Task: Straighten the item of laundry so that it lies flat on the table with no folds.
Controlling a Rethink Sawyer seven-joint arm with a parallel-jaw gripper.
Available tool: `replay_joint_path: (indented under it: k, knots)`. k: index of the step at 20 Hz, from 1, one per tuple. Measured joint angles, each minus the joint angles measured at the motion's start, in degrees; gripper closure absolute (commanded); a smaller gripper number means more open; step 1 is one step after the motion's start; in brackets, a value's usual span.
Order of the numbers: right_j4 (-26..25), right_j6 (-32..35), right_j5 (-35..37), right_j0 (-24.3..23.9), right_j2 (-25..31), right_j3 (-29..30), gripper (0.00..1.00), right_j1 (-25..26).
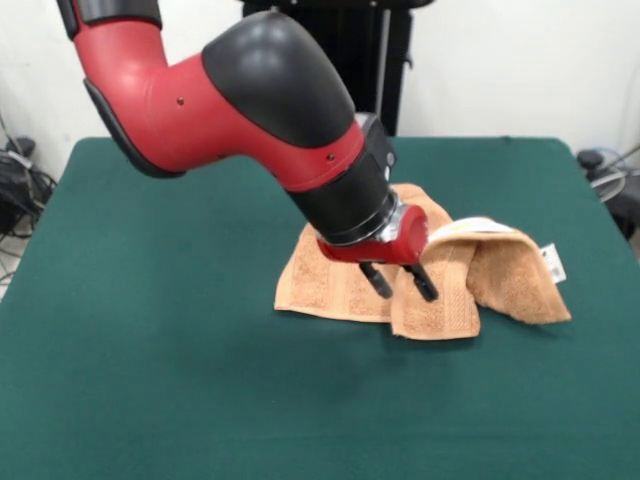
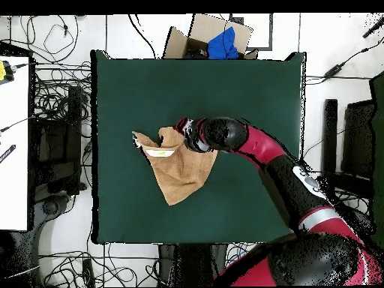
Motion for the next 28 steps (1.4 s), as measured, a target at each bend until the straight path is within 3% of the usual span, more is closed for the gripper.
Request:
replay_joint_path:
  k: [15,28]
  knots:
    - [-0.3,0.0,0.0,0.1,-0.1,-1.8,0.00,1.8]
    - [-5.1,0.0,0.0,0.9,-0.1,-1.8,0.00,3.5]
